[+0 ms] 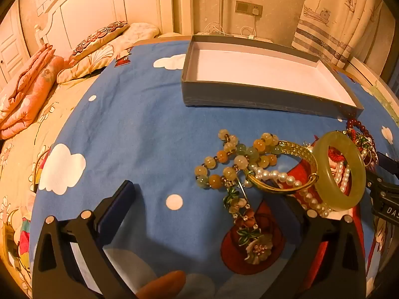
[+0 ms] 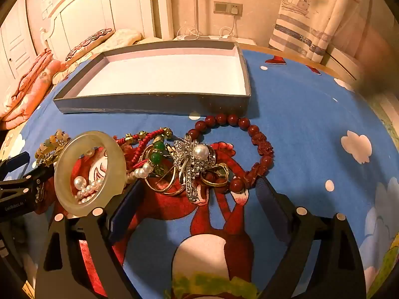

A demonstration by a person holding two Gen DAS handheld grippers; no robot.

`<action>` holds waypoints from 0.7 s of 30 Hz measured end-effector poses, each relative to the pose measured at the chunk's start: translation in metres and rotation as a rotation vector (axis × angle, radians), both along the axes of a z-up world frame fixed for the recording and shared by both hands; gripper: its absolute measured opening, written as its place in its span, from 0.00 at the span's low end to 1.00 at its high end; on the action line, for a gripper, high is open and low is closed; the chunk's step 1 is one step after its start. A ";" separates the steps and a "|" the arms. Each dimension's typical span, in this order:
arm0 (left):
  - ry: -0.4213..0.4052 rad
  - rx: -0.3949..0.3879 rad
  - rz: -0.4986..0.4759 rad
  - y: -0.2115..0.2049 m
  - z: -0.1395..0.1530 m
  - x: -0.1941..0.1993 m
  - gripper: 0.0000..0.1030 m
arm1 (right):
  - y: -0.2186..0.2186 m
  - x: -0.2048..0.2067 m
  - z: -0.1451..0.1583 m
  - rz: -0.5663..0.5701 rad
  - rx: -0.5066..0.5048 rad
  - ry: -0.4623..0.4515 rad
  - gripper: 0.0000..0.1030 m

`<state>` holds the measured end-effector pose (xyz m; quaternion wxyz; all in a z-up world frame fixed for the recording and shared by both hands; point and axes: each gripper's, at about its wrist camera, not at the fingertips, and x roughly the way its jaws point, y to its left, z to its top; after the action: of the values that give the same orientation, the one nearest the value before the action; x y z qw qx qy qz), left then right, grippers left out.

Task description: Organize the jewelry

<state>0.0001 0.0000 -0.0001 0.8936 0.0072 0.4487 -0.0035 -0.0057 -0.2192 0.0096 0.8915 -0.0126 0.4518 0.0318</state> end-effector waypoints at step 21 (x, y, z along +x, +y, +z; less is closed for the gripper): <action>-0.001 0.000 0.000 0.000 0.000 0.000 0.98 | 0.001 0.001 -0.001 0.001 -0.001 -0.001 0.85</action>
<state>0.0001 0.0000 -0.0001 0.8938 0.0073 0.4483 -0.0035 -0.0046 -0.2180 0.0091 0.8916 -0.0132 0.4515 0.0319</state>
